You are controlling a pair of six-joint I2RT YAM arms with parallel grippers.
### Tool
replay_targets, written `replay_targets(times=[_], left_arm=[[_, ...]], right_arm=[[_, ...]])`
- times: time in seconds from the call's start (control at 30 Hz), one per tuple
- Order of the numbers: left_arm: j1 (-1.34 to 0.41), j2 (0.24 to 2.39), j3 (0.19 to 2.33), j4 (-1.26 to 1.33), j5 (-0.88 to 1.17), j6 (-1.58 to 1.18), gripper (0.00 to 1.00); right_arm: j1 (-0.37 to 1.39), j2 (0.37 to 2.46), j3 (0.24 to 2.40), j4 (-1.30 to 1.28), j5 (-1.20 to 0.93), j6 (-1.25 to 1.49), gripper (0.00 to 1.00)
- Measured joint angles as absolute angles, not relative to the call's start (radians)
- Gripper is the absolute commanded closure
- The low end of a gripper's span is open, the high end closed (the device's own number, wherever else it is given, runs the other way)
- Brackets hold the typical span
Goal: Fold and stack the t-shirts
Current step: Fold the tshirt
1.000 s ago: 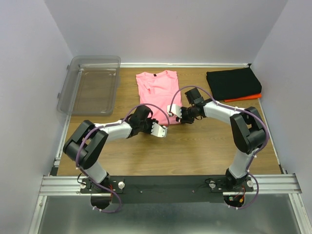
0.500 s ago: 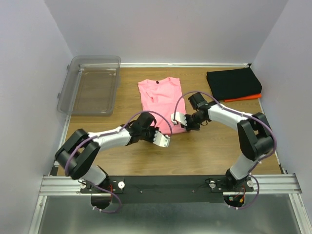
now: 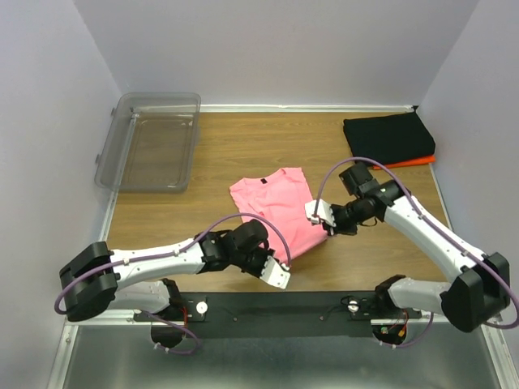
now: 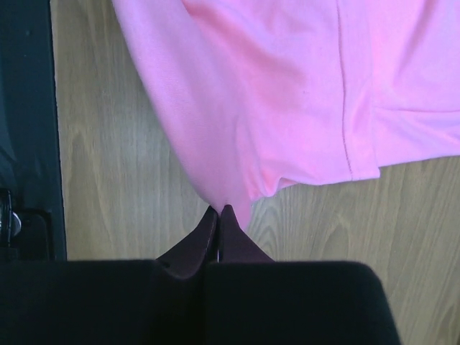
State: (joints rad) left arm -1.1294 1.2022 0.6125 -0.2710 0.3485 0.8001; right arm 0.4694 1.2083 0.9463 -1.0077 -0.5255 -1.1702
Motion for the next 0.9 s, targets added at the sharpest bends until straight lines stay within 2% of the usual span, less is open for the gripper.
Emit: replay_targets(times=[0.23, 0.57, 0.7, 0.9], left_arm=[[-0.903, 1.213, 0.684, -0.286, 0.317, 0.847, 1.0], [-0.541, 1.442, 0.95, -0.195, 0.273, 0.994, 1.0], [-0.474, 1.56, 1.014, -0.155, 0.272, 1.019, 1.0], [-0.413, 1.709, 1.087, -0.146, 0.268, 1.036, 1.0]], right_arm=[[0.469, 1.438, 1.088, -0.942, -0.452, -1.093, 1.0], [0.463, 1.917, 1.65, -0.734, -0.35, -0.952, 1.0], [0.456, 2.071, 1.827, -0.673, -0.319, -0.886, 1.0], [0.453, 2.217, 1.923, -0.645, -0.291, -0.834, 0.99]])
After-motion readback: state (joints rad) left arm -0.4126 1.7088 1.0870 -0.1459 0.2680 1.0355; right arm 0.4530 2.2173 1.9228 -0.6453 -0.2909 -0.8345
